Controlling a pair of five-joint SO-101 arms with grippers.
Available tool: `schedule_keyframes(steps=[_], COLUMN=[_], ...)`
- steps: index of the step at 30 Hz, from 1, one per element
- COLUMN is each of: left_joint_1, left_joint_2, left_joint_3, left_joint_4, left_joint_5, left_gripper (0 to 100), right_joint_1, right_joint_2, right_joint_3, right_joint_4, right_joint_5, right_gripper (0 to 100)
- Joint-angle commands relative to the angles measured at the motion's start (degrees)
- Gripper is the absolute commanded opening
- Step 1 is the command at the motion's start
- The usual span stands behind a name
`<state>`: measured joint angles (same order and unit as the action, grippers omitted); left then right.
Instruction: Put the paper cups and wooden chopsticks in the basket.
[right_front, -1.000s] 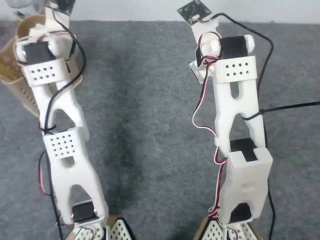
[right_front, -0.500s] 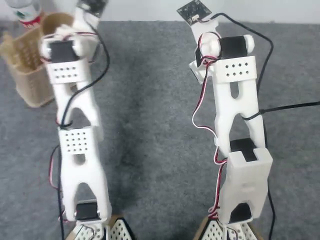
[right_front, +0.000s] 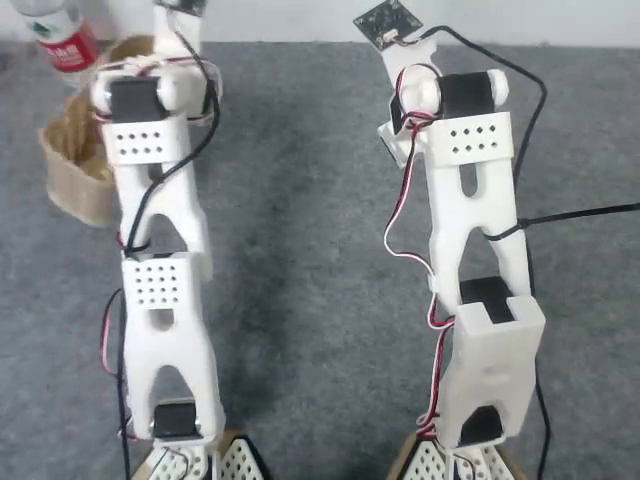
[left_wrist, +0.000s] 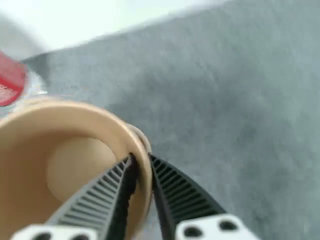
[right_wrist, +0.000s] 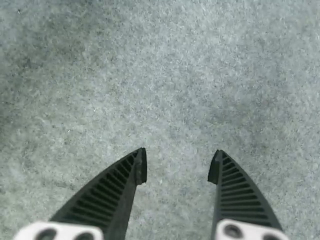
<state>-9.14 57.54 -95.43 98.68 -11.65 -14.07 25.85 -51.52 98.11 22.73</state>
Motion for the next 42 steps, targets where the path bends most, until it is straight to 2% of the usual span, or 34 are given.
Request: schedule_keyframes(steps=[1,11,16,19,24,31,36,42], left_joint_1=[-2.8,-9.2,-12.4,-14.2,-15.6,-16.4,-20.0,-27.0], left_joint_2=[-4.2,-8.6,-9.6,-9.0,-5.8,-4.1,-10.4,-15.6], left_joint_3=[-1.0,-1.0,-0.7,-0.7,-0.7,-0.8,-0.7,1.5], left_joint_4=[1.2,-2.5,-7.3,-10.2,-11.2,-14.9,-22.2,-22.9], left_joint_5=[1.7,2.4,2.0,1.8,1.9,2.5,8.5,-0.7], left_gripper=[1,1,1,8,30,30,30,30], right_joint_1=[1.5,1.5,1.2,1.2,1.2,1.3,1.5,1.3], right_joint_2=[-0.3,-0.3,-0.2,-0.2,-0.2,-0.2,-0.2,-0.2], right_joint_3=[-0.4,-0.4,-0.4,-0.4,-0.4,-0.3,-0.3,-0.3], right_joint_4=[-0.7,-0.7,-1.0,-1.0,-0.5,-0.4,-0.3,0.5], right_joint_5=[-0.2,-0.1,-0.2,-0.4,-0.4,-0.4,-0.4,-0.4], right_gripper=[21.6,21.6,21.6,21.6,21.6,21.6,21.6,21.6])
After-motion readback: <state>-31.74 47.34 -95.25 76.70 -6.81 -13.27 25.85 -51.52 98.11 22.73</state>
